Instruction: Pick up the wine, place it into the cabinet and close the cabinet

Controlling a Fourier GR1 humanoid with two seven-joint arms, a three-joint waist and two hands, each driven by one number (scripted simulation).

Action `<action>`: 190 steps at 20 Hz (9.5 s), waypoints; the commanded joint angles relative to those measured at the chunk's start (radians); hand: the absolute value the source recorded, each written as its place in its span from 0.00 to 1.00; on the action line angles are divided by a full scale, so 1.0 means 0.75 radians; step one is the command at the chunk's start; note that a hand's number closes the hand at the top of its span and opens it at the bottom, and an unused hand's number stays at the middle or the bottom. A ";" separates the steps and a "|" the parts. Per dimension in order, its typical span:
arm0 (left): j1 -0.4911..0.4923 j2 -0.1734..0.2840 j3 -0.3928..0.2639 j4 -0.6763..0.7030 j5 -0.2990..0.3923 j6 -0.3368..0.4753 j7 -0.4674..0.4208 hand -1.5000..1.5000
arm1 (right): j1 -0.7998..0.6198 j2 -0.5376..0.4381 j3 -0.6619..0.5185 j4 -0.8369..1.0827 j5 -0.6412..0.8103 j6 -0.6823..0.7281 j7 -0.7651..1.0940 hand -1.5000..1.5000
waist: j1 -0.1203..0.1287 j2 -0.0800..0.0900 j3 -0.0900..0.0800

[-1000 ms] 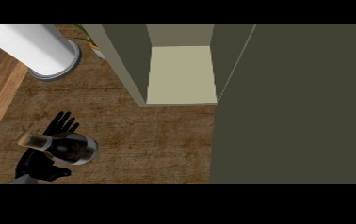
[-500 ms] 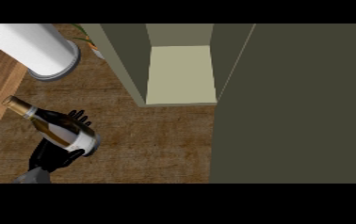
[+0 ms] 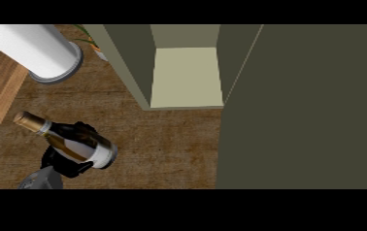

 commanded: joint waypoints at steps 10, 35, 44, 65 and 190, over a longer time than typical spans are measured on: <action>0.119 -0.237 -0.123 -0.313 -0.259 0.747 -0.494 1.00 | 0.043 -0.012 -0.033 -0.129 -0.072 -0.016 0.049 0.00 | 0.023 -0.007 0.005; -0.041 -0.371 -0.649 -0.876 -0.372 1.366 0.309 1.00 | 0.064 -0.040 -0.129 -0.113 -0.157 0.047 0.043 0.00 | 0.020 -0.006 0.006; -0.154 -0.369 -0.778 -0.849 -0.361 1.553 0.427 1.00 | 0.080 -0.006 -0.020 -0.225 -0.099 -0.003 0.129 0.00 | -0.010 -0.004 0.004; -0.233 -0.337 -0.883 -0.696 -0.473 1.857 0.657 1.00 | 0.075 -0.009 -0.050 -0.059 -0.128 0.109 -0.031 0.00 | -0.098 0.021 0.004; 0.186 -0.208 -1.088 -1.578 -0.068 1.830 0.414 0.00 | 0.203 -0.090 -0.011 -0.222 -0.108 0.054 0.005 0.00 | 0.033 -0.010 0.004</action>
